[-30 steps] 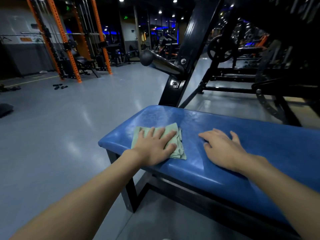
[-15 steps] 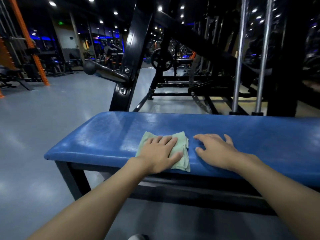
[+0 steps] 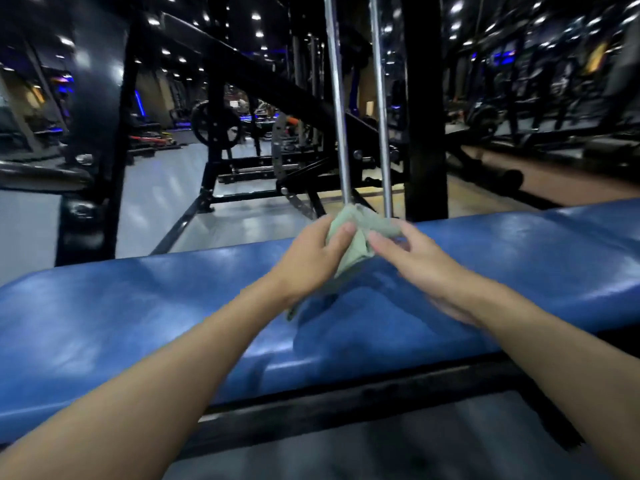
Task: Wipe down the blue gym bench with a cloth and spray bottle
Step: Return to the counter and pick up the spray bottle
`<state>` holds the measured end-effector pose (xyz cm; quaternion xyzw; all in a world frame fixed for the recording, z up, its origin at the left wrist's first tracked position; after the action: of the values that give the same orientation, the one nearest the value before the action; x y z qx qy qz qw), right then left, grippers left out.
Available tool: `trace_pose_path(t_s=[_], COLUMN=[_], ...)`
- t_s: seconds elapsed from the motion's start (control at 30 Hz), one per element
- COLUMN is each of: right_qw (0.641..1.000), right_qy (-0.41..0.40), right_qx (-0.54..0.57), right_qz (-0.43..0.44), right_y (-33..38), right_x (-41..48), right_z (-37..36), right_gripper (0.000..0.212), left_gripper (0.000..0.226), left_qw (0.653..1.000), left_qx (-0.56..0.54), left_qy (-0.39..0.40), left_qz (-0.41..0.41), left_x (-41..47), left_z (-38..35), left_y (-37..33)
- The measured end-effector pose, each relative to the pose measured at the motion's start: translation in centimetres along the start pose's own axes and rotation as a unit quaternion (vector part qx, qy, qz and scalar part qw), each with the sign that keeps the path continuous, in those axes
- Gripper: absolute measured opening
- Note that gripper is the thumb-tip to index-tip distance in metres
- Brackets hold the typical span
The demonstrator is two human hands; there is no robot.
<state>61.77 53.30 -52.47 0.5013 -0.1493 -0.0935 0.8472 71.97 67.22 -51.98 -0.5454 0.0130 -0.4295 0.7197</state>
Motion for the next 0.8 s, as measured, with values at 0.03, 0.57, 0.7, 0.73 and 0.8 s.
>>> trace_pose_path(t_s=[0.03, 0.57, 0.7, 0.73, 0.8], right_qw=[0.999, 0.909, 0.883, 0.874, 0.849], right_qy=[-0.004, -0.298, -0.328, -0.341, -0.387], right_qx=[0.044, 0.166, 0.146, 0.142, 0.134], right_qz=[-0.012, -0.239, -0.302, -0.316, -0.335], right_y=[-0.7, 15.7, 23.0, 24.4, 26.5], right_x=[1.0, -4.0, -12.5, -15.1, -20.5], right_z=[1.2, 37.2, 48.0, 50.6, 55.4], right_gripper=[0.039, 0.019, 0.027, 0.023, 0.015], left_gripper=[0.026, 0.024, 0.018, 0.017, 0.015], left_qw=[0.999, 0.857, 0.869, 0.868, 0.856], left_qx=[-0.036, -0.269, -0.173, -0.138, -0.090], left_qy=[0.006, 0.376, 0.452, 0.474, 0.509], left_qz=[-0.003, 0.227, 0.106, 0.055, -0.022], left_x=[2.0, 25.5, 28.7, 29.1, 29.3], left_z=[-0.9, -12.9, -18.2, -20.0, -23.8], left_y=[-0.4, -34.0, -48.2, -51.7, -58.6])
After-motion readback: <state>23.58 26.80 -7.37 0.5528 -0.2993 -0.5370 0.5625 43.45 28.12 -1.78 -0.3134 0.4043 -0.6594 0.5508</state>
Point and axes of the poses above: each hand's wrist, its own x-axis towards the middle knuckle, its own z-axis out of the back of the hand, y = z × x, the point moved 1 cm from there along x, towards the middle knuckle, and after that the axes turned 13 degrees about -x, right-handed, at the moved point
